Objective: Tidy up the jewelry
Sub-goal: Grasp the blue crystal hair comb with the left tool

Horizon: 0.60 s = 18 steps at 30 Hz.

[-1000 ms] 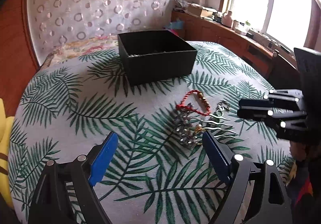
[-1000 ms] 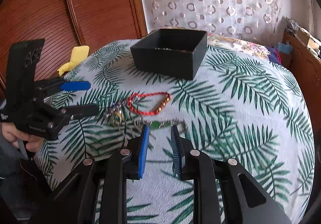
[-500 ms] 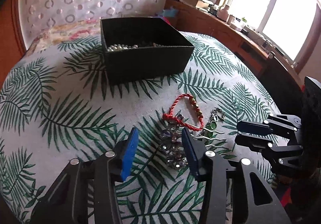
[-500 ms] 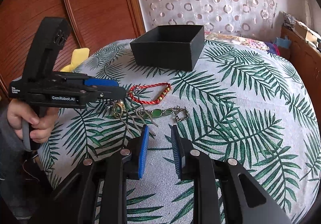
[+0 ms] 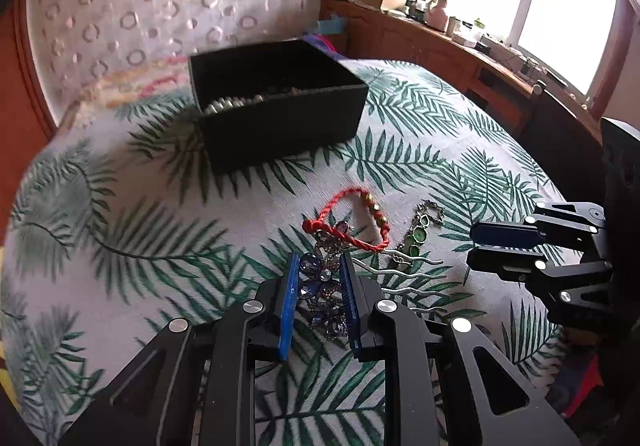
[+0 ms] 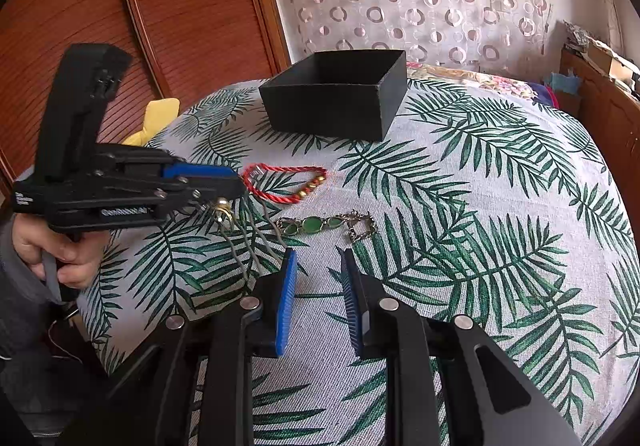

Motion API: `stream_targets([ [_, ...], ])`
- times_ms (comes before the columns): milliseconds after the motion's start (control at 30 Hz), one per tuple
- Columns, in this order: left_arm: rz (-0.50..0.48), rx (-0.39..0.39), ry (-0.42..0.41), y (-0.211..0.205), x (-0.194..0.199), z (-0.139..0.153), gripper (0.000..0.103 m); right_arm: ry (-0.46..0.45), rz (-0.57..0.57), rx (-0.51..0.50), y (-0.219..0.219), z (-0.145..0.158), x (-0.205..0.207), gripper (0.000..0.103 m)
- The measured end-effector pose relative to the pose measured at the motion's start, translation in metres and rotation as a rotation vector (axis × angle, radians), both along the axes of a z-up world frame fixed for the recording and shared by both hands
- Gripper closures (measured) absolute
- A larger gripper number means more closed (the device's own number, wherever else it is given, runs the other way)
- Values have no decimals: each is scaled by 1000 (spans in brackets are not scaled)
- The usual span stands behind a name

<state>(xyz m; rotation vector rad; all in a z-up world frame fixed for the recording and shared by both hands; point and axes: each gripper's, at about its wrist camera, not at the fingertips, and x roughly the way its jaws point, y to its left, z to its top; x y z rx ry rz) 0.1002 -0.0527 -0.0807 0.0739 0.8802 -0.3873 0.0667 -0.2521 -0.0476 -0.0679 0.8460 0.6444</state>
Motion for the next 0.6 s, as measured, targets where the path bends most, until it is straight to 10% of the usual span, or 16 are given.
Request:
stream_targets([
  [600,-36,159,6,17,-7,0,85,-26,95,7,39,19,12,78],
])
